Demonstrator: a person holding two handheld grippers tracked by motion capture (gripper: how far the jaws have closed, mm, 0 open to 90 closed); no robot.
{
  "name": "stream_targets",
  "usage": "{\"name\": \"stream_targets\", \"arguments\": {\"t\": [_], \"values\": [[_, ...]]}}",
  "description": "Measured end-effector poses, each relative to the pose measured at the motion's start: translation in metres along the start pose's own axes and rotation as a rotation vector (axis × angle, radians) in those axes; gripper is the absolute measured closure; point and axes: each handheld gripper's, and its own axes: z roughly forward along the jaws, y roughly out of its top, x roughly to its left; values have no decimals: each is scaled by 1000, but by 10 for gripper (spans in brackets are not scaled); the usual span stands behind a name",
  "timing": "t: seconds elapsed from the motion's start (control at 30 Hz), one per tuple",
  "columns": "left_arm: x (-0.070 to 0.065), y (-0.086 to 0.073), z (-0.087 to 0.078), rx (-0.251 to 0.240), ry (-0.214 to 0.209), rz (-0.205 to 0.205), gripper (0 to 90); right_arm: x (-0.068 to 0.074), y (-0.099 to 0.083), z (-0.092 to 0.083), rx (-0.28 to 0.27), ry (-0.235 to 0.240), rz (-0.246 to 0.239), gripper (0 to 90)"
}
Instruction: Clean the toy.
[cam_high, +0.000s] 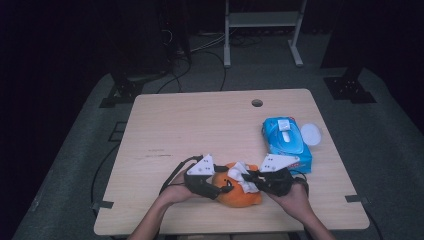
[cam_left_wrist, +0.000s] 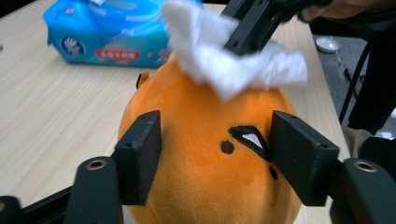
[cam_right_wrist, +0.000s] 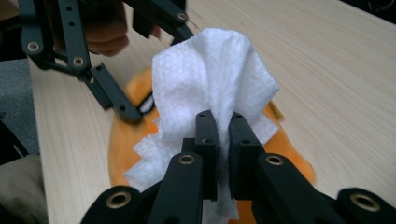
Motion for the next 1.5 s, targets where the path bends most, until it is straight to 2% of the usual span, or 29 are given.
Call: {"name": "stream_targets", "arguments": {"t": [0.1,0.13,0.17,0.2,0.23,0.3,0.33,0.37,0.4,0.43,0.47,0.57,0.63,0.67,0.77,0.87,0.9,0.93,1.03,1.1,1.2,1.3,1.37,1.43,1.47,1.5], "values": [[7,-7,-4,6,-2,-35,372,-10,-8,-3,18,-24,28,836],[8,-9,-5,6,-6,-38,373,-14,-12,-4,24,-18,53,836],[8,-9,-5,6,-6,-38,373,-14,-12,-4,24,-18,53,836],[10,-12,-6,11,-7,-46,373,-18,-18,-6,33,-5,86,836],[10,-12,-6,17,-5,-50,374,-17,-18,-7,30,-3,88,836],[11,-13,-6,27,0,-44,374,-14,-17,-8,25,2,81,836],[14,-15,-8,25,5,-57,374,-4,-12,-8,12,34,49,836],[14,-15,-8,25,5,-57,374,-4,-12,-8,12,34,49,836],[16,-18,-10,20,-2,-68,377,6,-8,-5,13,67,21,835],[16,-18,-10,20,-2,-68,380,6,-8,-5,13,67,21,835],[18,-21,-12,14,-11,-84,383,12,-6,-3,15,79,-2,834],[19,-23,-12,7,-17,-94,395,9,-6,-4,18,73,0,835],[19,-23,-12,8,-17,-91,401,5,-8,-4,18,62,14,835],[19,-22,-12,9,-17,-87,401,-5,-11,-5,20,41,43,835],[19,-22,-11,7,-19,-87,401,-13,-15,-7,35,16,63,835],[17,-21,-10,6,-15,-78,401,-16,-18,-8,43,18,82,835],[17,-21,-10,6,-15,-78,401,-15,-17,-8,42,17,77,835],[13,-18,-8,8,-16,-55,405,-14,-15,-7,40,12,72,835],[6,-14,-4,7,-31,-22,410,-15,-9,-4,25,-6,59,835],[5,-13,-3,11,-27,-21,409,-20,-6,-1,16,-11,70,834],[8,-16,-4,1,-34,-41,409,-29,-9,2,11,10,109,833],[14,-18,-7,7,-2,-77,400,-31,-14,0,27,13,123,833],[17,-20,-9,6,11,-102,386,-28,-17,-3,40,22,129,833],[19,-21,-10,7,13,-110,382,-26,-19,-4,45,36,131,833],[21,-23,-11,3,10,-128,379,-21,-23,-8,52,66,133,833],[22,-23,-11,-1,9,-135,378,-19,-23,-9,52,74,132,833]]}}
